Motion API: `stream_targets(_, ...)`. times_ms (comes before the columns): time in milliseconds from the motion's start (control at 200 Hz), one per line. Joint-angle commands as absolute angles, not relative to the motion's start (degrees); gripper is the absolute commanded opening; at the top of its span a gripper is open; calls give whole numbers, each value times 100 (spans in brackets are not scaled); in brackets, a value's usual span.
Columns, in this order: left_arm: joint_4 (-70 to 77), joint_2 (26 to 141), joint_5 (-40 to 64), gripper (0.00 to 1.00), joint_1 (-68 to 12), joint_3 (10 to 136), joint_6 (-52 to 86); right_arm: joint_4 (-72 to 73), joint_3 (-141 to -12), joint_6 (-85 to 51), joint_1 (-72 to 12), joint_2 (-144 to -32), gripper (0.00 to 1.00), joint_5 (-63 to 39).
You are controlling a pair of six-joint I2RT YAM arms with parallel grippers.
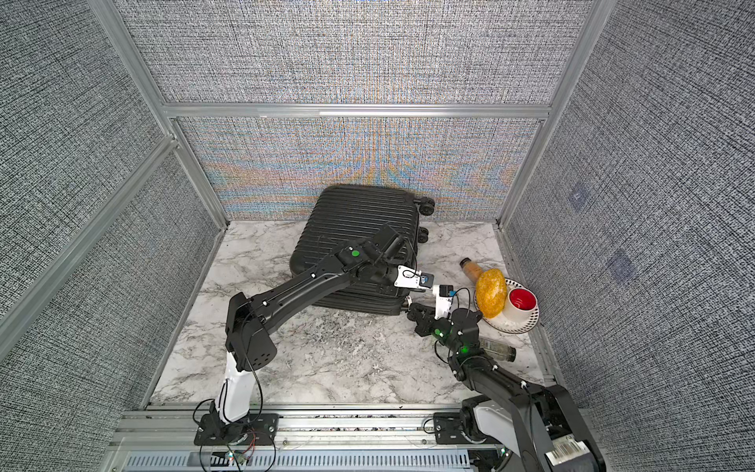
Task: Open the suitcase zippers
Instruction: Unzip the zipper on the suitcase, then adjust the suitcase at the center of the board.
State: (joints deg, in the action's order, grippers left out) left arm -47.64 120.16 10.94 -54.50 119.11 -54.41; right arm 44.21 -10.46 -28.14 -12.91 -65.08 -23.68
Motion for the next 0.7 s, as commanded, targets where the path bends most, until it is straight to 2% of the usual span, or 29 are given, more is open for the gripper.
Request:
stream_targets(0, -6242, 11963, 1152, 42, -5423, 11757, -5379, 4201, -1262, -2471, -1055, -6792, 0, -1870)
stream_targets(395, -6356, 11858, 1149, 38, -5423, 11654, -5433, 3770, -1176, -1795, -974, -6331, 0, -1552)
stream_targets(696, -6375, 11262, 789, 36, -5244, 11273, -5417, 3640, -981, -1615, -1748, -5809, 0, -1679)
